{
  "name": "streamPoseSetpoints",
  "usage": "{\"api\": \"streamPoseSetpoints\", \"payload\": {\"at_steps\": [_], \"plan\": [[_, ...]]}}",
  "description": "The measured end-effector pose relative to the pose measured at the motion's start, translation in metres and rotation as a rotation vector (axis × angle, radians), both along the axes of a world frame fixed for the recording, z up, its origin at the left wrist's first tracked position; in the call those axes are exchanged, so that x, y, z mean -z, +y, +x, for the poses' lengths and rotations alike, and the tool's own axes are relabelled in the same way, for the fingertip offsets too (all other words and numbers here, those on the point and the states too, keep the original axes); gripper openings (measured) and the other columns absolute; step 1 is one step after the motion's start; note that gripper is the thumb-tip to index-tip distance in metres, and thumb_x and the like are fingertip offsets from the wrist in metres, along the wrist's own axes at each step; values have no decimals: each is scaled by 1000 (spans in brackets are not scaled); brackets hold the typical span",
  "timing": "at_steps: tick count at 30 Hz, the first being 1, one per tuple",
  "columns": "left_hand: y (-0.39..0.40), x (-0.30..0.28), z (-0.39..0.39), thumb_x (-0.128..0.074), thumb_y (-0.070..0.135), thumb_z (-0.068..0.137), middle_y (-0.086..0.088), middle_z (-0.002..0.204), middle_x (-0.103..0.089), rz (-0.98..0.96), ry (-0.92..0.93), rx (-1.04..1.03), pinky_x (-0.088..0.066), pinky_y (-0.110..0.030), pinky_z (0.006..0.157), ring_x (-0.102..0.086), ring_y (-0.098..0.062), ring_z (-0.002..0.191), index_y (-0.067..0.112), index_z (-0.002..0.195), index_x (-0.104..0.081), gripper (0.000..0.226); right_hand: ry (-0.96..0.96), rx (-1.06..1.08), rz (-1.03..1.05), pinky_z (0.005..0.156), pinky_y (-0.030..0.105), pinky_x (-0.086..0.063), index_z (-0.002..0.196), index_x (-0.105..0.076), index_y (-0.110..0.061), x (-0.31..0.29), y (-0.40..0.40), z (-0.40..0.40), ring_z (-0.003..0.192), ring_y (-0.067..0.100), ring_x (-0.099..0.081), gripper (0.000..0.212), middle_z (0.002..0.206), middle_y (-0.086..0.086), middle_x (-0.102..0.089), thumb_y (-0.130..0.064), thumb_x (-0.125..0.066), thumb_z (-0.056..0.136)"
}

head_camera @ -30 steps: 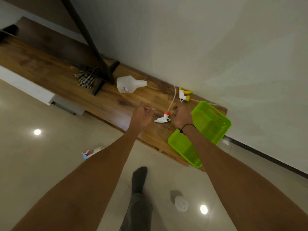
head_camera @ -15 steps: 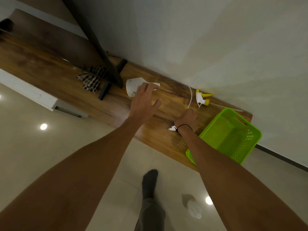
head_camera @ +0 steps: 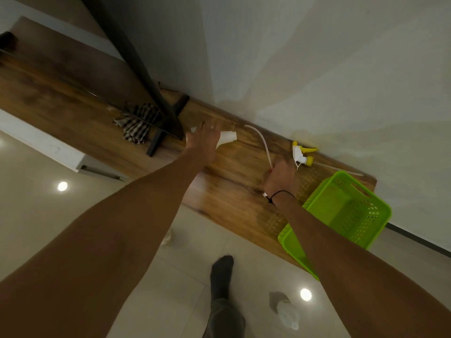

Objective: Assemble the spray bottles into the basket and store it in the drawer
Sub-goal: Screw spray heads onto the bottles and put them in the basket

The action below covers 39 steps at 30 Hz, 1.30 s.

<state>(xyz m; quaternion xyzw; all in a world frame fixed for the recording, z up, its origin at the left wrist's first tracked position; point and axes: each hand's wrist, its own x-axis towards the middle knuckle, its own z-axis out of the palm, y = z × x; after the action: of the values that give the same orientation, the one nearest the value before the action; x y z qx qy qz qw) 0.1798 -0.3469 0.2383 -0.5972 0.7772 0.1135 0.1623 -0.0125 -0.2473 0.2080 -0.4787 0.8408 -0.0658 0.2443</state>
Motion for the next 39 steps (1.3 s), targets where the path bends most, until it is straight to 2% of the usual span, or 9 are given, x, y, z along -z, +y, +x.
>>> {"api": "streamPoseSetpoints", "payload": {"at_steps": [5,9,16,21,25,27,31,35,39], "plan": [[-6,12,-2,-87,23,81,-18,149,-45,29,-57,6,-53,-53,104,-50,-37,137,13,155,-32,92,122,-157,-103,86,47,-55,111,-72,-8,-27,-4,-14,106,42,-63,26,112,19,-64,-21,-56,95],[1,17,-2,-91,23,76,-18,147,-48,-19,17,14,-53,-52,105,-50,-37,135,16,153,-35,95,150,-228,-165,82,47,-54,100,-73,-8,-46,-3,-33,103,43,-61,24,108,19,-64,-22,-58,89],[10,6,2,-92,31,74,-13,148,-47,-49,154,30,-54,-50,105,-49,-33,136,21,151,-38,94,40,-184,-273,76,43,-49,104,-75,-7,-62,1,-68,95,43,-58,24,90,18,-60,-15,-64,85],[14,-3,-8,-91,32,74,-12,147,-48,-58,211,49,-55,-49,103,-52,-32,133,21,151,-38,94,1,-206,-253,78,46,-53,100,-74,-6,-66,4,-70,98,41,-57,20,92,16,-61,-18,-64,86],[18,-11,-15,-91,28,75,-13,151,-44,-50,205,141,-51,-51,110,-48,-33,138,21,154,-37,96,-44,-292,-184,82,48,-54,100,-73,-9,-68,6,-69,104,39,-56,19,100,16,-64,-18,-64,86],[21,-14,-18,-90,26,76,-13,153,-41,-59,204,211,-50,-52,111,-45,-33,141,22,152,-39,92,-83,-353,-159,83,44,-52,108,-70,-9,-68,4,-70,106,37,-54,23,103,16,-63,-16,-64,86],[26,-21,-22,-88,26,79,-12,156,-36,-51,220,300,-54,-52,107,-42,-34,143,27,152,-41,87,-224,-368,-127,70,36,-43,121,-49,-16,-72,-3,-73,91,32,-55,44,100,13,-63,-13,-72,83],[30,-27,-30,-88,27,79,-13,155,-39,-44,243,384,-52,-50,109,-43,-33,141,28,153,-43,87,-236,-377,-125,74,33,-41,105,-61,-12,-76,-12,-70,97,31,-58,39,102,11,-68,-12,-86,76],[31,-31,-39,-86,28,81,-12,156,-39,-42,264,415,-48,-48,112,-41,-32,142,26,154,-43,85,-252,-391,-169,75,34,-41,100,-65,-13,-78,-13,-68,99,31,-58,29,101,11,-70,-11,-84,78]]}}
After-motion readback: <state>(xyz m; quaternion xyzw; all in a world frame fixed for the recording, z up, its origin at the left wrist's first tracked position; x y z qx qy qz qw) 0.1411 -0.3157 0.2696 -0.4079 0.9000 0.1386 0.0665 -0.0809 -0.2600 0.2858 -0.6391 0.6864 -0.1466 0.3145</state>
